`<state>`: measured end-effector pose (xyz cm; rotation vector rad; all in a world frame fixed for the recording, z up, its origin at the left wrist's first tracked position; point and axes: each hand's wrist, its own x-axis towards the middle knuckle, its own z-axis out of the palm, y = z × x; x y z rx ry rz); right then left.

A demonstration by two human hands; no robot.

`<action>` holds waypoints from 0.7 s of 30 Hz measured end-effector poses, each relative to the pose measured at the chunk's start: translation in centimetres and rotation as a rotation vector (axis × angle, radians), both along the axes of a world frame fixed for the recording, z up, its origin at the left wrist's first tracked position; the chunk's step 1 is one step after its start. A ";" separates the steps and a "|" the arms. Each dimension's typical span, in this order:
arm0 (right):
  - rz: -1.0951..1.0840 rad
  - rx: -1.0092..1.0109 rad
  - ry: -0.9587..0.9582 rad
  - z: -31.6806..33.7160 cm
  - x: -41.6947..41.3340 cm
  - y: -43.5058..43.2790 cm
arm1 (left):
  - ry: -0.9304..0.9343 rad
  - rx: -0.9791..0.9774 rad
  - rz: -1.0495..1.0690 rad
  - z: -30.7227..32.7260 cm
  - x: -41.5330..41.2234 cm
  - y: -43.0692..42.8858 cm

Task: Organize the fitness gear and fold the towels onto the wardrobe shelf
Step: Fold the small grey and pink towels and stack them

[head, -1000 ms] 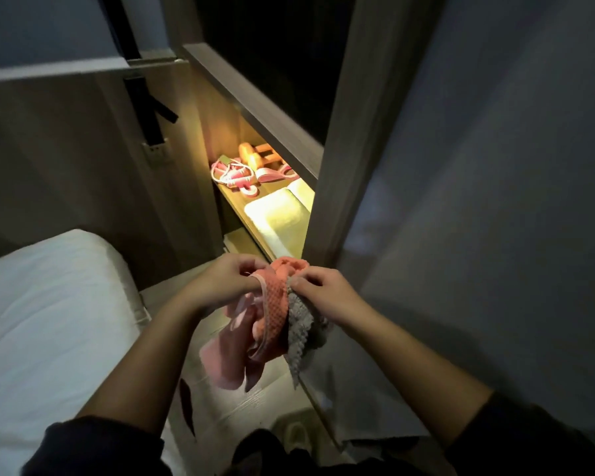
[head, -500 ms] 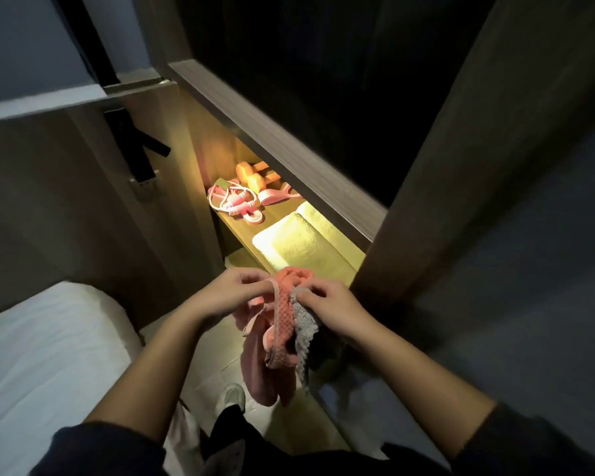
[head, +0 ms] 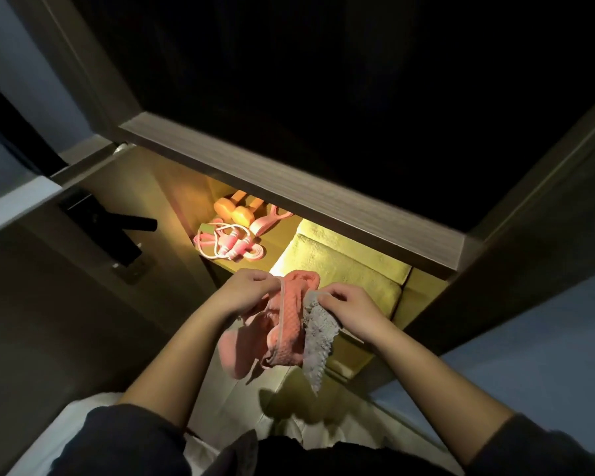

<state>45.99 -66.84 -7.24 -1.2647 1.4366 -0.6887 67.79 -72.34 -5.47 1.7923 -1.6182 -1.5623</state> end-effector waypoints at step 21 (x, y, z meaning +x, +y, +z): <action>-0.527 -0.105 0.031 -12.3 5.7 -2.2 | 0.070 -0.089 -0.266 -10.8 4.4 -6.6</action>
